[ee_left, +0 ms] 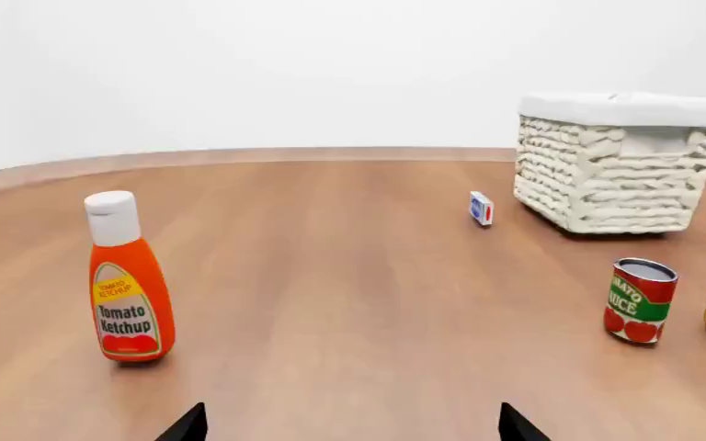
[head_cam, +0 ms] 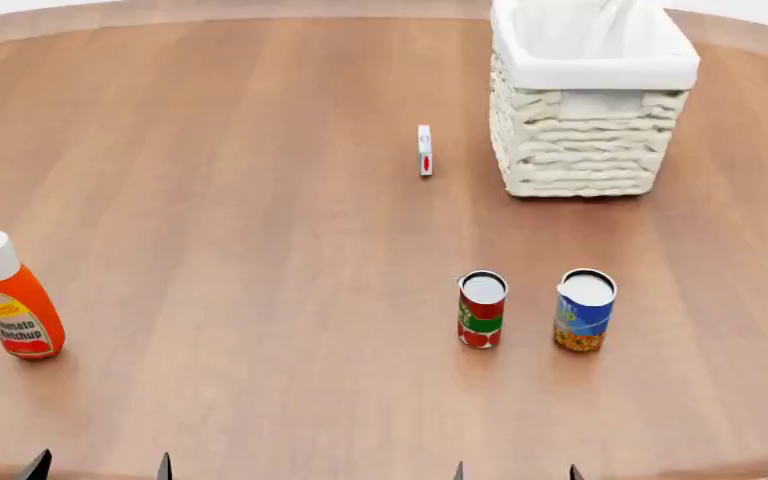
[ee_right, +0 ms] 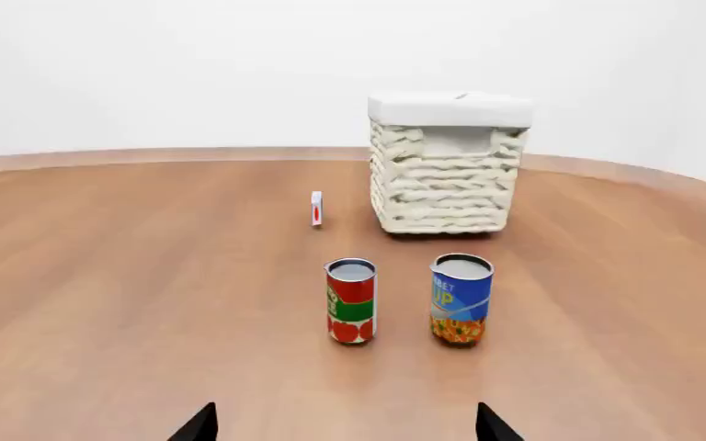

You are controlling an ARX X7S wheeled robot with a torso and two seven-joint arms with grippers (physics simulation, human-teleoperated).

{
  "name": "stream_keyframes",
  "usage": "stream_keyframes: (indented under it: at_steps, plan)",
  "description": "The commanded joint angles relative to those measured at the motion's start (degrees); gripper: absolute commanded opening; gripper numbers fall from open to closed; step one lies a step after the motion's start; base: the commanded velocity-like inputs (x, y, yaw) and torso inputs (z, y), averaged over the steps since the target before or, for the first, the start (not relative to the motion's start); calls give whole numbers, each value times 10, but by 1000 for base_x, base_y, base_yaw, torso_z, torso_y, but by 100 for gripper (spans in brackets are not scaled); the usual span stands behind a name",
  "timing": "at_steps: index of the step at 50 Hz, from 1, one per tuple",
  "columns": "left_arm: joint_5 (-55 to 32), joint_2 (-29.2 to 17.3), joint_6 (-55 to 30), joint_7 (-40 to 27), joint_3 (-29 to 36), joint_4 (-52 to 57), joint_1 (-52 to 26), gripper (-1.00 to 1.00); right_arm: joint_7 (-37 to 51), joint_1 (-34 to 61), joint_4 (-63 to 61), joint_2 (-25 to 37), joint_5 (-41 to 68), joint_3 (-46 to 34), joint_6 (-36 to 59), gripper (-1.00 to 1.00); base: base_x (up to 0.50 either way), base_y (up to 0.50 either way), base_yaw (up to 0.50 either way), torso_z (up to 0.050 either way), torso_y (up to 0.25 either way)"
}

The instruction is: Pick up the alphabet soup and the cream cheese box, and put them in the basket.

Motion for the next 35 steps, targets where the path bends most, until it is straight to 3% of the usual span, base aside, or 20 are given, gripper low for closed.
stream_keyframes:
  at_steps: [1,22,35]
  plan:
    - [-24,-9,-35,1,10,-1,-4,100,33,2,1,8,-12,-10,14,100,0,0,0,0,0]
    - [-24,-39,-7,-31,49,-25,-5,100,66,16,21,34,-11,-61,45,100,0,0,0,0,0]
    - [-32,-48,-2,-42,58,-37,-10,100,86,22,26,41,-1,-69,45,100,0,446,0,0,0]
